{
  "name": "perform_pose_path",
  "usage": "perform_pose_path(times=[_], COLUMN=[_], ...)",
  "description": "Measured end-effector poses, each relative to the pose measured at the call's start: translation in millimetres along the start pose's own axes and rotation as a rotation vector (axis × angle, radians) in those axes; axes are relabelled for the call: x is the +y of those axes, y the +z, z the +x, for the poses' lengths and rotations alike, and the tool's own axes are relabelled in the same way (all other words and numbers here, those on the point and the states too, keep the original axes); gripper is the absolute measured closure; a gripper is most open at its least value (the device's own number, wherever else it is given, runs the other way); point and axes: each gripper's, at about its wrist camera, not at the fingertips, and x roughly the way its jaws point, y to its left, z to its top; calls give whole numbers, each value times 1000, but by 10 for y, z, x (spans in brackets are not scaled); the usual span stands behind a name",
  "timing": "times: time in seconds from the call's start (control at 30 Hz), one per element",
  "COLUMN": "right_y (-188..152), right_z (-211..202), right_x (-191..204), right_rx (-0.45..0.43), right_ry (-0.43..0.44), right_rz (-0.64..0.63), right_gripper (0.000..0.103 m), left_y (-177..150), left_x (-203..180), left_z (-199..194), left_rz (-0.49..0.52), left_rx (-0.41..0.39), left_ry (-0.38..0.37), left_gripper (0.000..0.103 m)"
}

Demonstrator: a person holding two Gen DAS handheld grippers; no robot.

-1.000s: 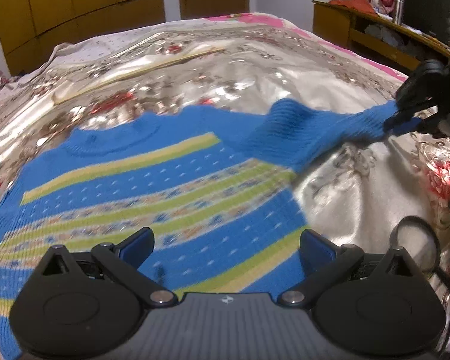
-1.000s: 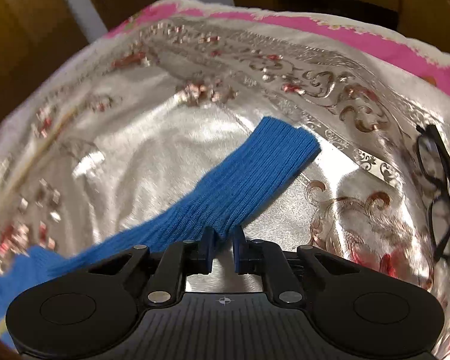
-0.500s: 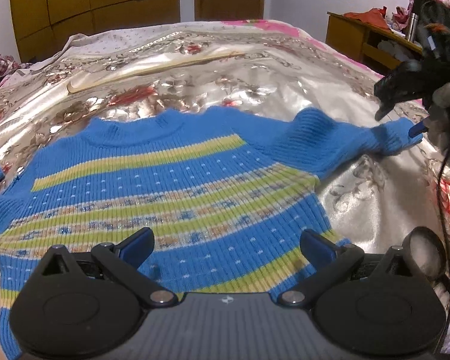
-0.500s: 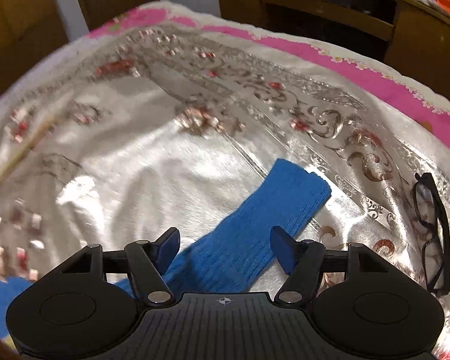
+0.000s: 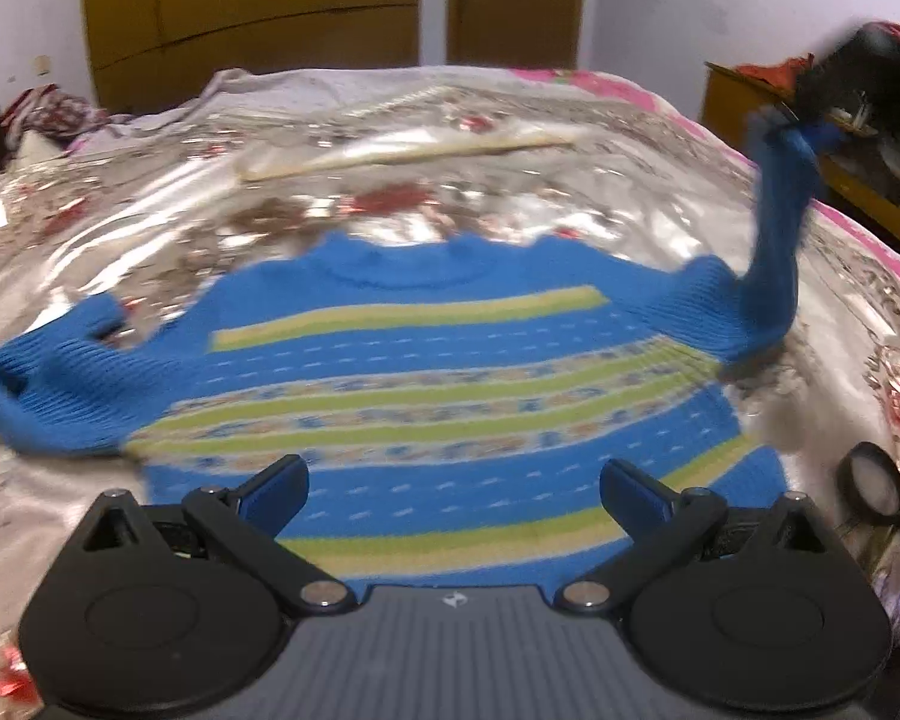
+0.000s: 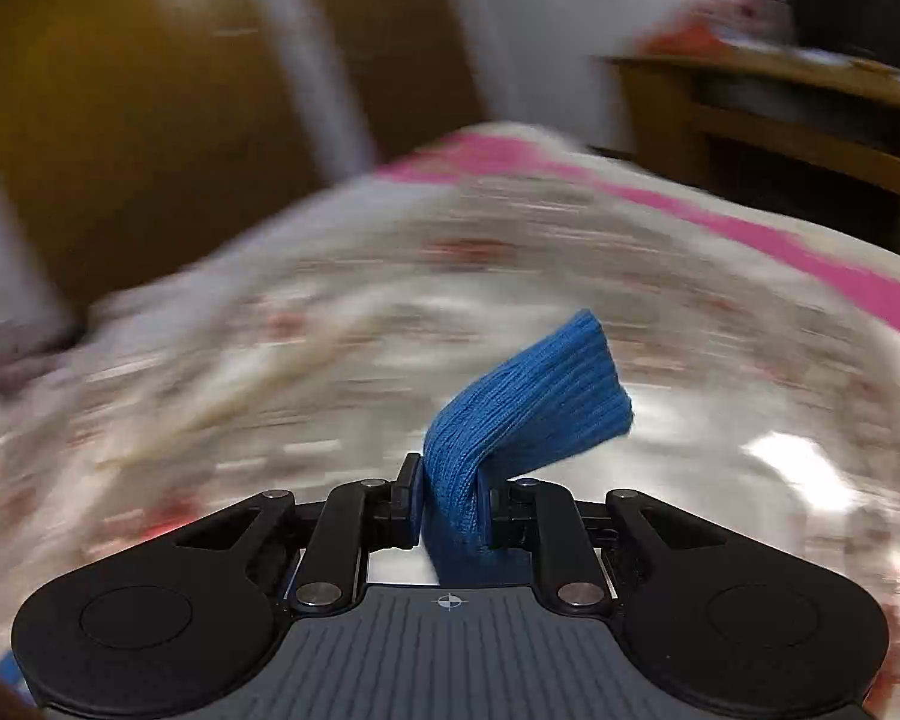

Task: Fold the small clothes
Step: 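Lift the sleeve with the right tool and fold it across the sweater body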

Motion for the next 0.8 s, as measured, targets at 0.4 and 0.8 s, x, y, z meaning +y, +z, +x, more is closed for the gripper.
perform_pose_path(times=[0.4,0.8], right_y=[-1036,-1527], right_z=[276,447], right_x=[1556,771], right_rx=[162,230], right_ry=[293,0], right_rz=[-424,-645], right_gripper=[43,48], left_y=[-335,-386], left_x=[733,680], left_z=[-97,77], left_rz=[-64,-45], left_rx=[-11,25], left_ry=[168,181], left_gripper=[0,0])
